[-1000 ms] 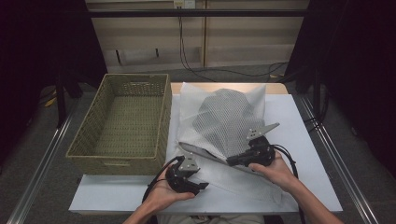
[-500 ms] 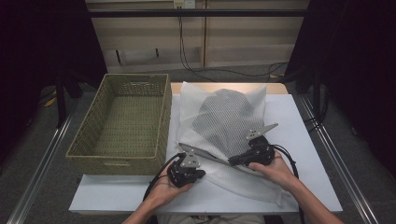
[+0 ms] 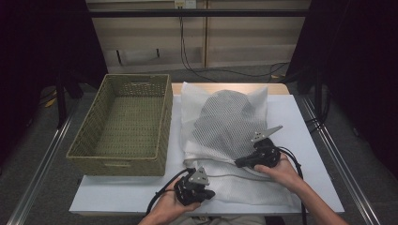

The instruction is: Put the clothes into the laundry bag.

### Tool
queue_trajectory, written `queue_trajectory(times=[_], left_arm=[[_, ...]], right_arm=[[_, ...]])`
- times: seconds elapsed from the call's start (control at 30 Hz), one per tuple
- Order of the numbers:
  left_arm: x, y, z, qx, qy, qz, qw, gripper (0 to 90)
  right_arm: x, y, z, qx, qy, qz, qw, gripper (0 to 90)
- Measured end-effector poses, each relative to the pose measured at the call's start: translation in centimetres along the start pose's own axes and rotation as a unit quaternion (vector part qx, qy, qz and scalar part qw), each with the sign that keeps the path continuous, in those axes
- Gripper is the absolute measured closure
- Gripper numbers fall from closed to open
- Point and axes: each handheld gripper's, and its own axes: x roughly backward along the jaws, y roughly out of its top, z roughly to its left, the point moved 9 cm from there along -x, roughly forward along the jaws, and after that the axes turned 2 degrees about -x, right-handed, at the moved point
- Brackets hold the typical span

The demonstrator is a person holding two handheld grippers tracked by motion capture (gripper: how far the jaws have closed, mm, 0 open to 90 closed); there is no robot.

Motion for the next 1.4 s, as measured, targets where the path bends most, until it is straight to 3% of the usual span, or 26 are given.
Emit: queue_trajectory(times=[0.1, 0.17, 0.23, 0.3, 0.37, 0.43, 0.47, 0.5, 0.53, 0.67, 0.73, 0.87, 1.03, 1.1, 1.27, 1.33, 1.37, 1.4], left_arm=[[0.0, 0.2, -1.5, -0.003, -0.013, -0.008, 0.9999, 90.0], [0.3, 0.1, -2.1, -0.012, -0.012, 0.000, 0.9998, 90.0], [0.4, -0.1, -2.5, 0.000, -0.016, -0.007, 0.9998, 90.0], [0.7, -0.5, -2.3, 0.004, -0.007, 0.003, 1.0000, 90.0], [0.5, -0.6, -2.2, -0.003, -0.016, -0.001, 0.9999, 90.0], [0.4, -0.6, -2.1, 0.009, -0.017, -0.003, 0.9998, 90.0], [0.6, -0.7, -1.6, 0.004, -0.003, 0.003, 1.0000, 87.5], [0.6, -0.5, -1.7, 0.016, -0.015, -0.013, 0.9997, 82.1], [0.9, -0.4, -1.4, 0.020, -0.012, -0.023, 0.9995, 80.0], [3.2, -0.3, 0.4, 0.046, 0.023, -0.065, 0.9965, 69.8], [4.5, -0.9, 1.6, 0.056, 0.052, -0.063, 0.9951, 66.8], [6.2, -2.6, 3.1, 0.075, 0.085, -0.070, 0.9911, 64.1], [7.4, -4.6, 5.0, 0.091, 0.129, -0.050, 0.9862, 62.5], [7.4, -4.9, 5.7, 0.098, 0.137, -0.045, 0.9846, 59.2], [6.1, -5.0, 6.4, 0.101, 0.138, -0.020, 0.9850, 55.1], [5.8, -5.0, 6.6, 0.094, 0.139, -0.012, 0.9857, 59.0], [5.7, -4.9, 6.7, 0.102, 0.144, -0.017, 0.9841, 63.0], [5.8, -5.0, 6.8, 0.098, 0.147, -0.009, 0.9842, 67.1]], right_arm=[[0.1, -0.5, 0.1, 0.006, -0.007, 0.007, 0.9999, 89.1], [0.2, -1.0, 0.2, 0.003, -0.009, 0.013, 0.9999, 88.6], [0.2, -1.6, 0.1, 0.009, -0.015, 0.018, 0.9997, 87.8], [0.2, -2.3, 0.3, 0.009, -0.014, 0.033, 0.9993, 87.2], [0.1, -2.7, 0.5, 0.016, -0.018, 0.036, 0.9991, 86.4], [-0.1, -2.9, 0.6, 0.021, -0.023, 0.043, 0.9986, 85.8], [-0.2, -3.0, 0.6, 0.023, -0.028, 0.046, 0.9983, 85.4], [-0.4, -3.0, 0.5, 0.027, -0.034, 0.049, 0.9978, 85.4], [-0.5, -3.1, 0.6, 0.028, -0.032, 0.053, 0.9977, 85.7], [-1.3, -3.7, 0.7, 0.048, -0.035, 0.070, 0.9958, 84.7], [-1.3, -3.6, 0.7, 0.042, -0.041, 0.071, 0.9957, 83.7], [-1.3, -3.6, 0.8, 0.042, -0.036, 0.068, 0.9961, 82.9], [-1.3, -3.6, 0.8, 0.043, -0.037, 0.066, 0.9962, 82.5], [-1.3, -3.6, 0.8, 0.042, -0.038, 0.065, 0.9963, 82.0], [-1.3, -3.6, 0.8, 0.044, -0.043, 0.067, 0.9958, 81.0], [-1.2, -3.7, 0.8, 0.048, -0.041, 0.068, 0.9956, 80.3], [-1.3, -3.6, 0.8, 0.050, -0.039, 0.065, 0.9958, 80.1], [-1.3, -3.6, 0.8, 0.051, -0.040, 0.065, 0.9957, 79.8]])
